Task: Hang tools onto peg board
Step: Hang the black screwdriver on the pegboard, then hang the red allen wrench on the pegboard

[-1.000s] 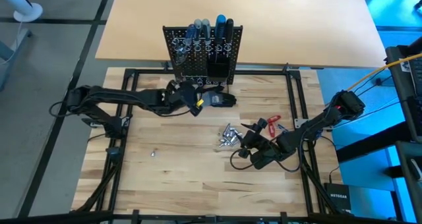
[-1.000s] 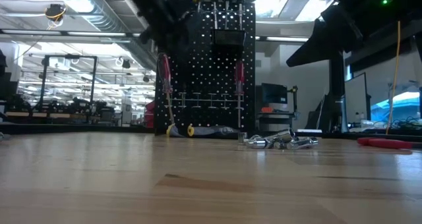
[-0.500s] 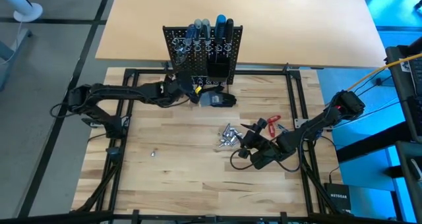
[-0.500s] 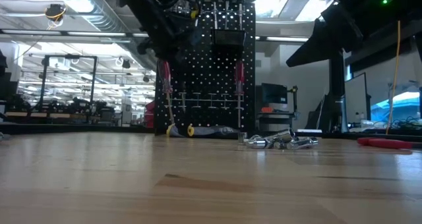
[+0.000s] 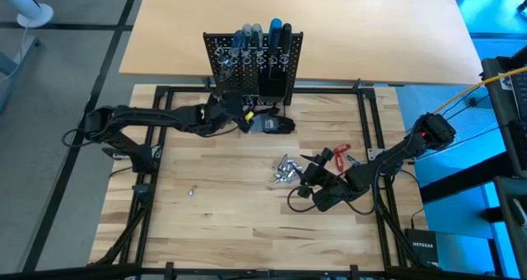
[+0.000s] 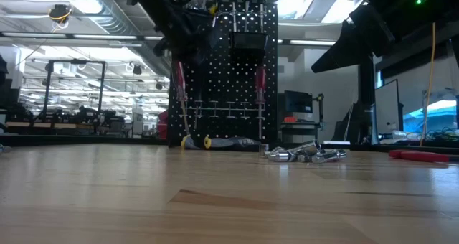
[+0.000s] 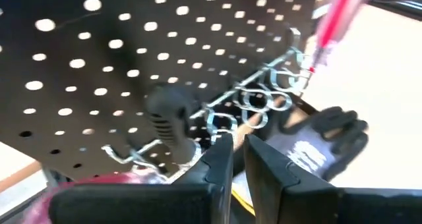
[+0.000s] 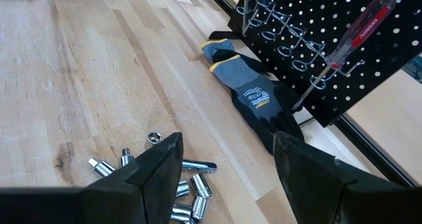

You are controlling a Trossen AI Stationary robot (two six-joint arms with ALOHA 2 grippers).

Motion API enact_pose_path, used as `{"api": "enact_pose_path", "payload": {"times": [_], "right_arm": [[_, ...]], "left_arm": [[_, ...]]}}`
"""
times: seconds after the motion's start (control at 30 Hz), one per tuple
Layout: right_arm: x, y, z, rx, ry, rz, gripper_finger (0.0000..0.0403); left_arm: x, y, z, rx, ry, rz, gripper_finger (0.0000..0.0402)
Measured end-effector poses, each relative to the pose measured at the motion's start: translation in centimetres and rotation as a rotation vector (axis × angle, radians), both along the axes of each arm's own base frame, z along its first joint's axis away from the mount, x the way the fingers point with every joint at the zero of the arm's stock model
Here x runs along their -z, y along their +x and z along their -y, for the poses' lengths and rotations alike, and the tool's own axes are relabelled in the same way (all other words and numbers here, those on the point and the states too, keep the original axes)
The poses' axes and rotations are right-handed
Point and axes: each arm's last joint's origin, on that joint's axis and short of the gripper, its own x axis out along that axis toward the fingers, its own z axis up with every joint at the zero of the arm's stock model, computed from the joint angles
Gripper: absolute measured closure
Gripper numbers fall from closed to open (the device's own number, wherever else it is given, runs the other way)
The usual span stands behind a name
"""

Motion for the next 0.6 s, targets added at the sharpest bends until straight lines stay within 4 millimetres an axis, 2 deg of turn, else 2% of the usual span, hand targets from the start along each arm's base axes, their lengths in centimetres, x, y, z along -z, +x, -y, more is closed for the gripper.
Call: {"api": "enact_pose_path", "payload": {"times": [0.23,0.47,0.6], "right_arm": [[0.0,0.0,0.0,0.0,-0.001,-0.001,0.0168],[0.0,0.0,0.0,0.0,-0.001,-0.002,0.0168],[0.0,0.0,0.0,-0.001,-0.001,-0.002,0.0168]], "left_arm": [[-1.5,0.2,4.3,0.154,0.022,0.027,0.0371],[-3.7,-1.3,10.0,0.38,0.07,0.038,0.0371],[-2.8,-2.2,12.5,0.516,0.127,0.004,0.0371]]}}
